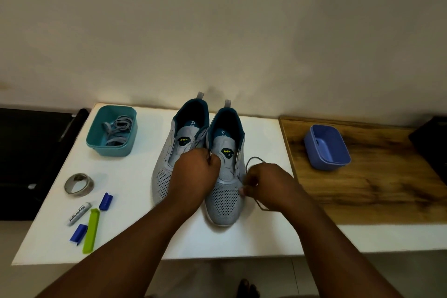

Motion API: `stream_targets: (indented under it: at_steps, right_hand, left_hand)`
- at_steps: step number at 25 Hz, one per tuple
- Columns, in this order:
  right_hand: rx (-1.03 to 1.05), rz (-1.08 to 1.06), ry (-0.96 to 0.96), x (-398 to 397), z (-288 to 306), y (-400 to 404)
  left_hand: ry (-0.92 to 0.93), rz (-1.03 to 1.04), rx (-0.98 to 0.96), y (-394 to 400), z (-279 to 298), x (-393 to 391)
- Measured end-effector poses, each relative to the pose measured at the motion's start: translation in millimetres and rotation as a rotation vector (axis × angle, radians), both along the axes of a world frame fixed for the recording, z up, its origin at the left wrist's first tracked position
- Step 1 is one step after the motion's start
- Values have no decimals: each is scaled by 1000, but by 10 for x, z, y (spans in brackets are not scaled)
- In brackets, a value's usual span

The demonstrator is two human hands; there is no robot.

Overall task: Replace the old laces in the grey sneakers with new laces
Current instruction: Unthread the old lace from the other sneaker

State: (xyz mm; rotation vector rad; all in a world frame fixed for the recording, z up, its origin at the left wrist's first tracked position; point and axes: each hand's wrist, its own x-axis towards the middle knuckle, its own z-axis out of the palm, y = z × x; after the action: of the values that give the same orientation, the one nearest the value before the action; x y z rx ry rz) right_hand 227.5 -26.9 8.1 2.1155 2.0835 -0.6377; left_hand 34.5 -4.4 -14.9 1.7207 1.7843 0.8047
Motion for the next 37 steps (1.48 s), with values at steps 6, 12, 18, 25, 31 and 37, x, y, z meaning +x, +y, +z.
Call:
stream_targets:
  at_steps: [6,12,18,25,31,37]
  right_hand:
    - [85,89,235,-3,25,15]
    - [105,-62,441,-106,-65,-92]
    - [376,-191,371,-233,-116,-34]
    - [334,-242,264,-300,-185,-11]
    - [377,-295,415,-357,-213,-86]
    - [493,-384,669,-384,-280,-119]
  left_hand:
    - [38,-10,0,-7,-12,3]
    - [144,-33,139,-80,-13,131]
    - [453,-166,171,-71,-73,208]
    - [402,-115,-25,37,-50,235]
    - [369,-95,-37,50,-26,215]
    - [318,-13,-14,-26,34,278]
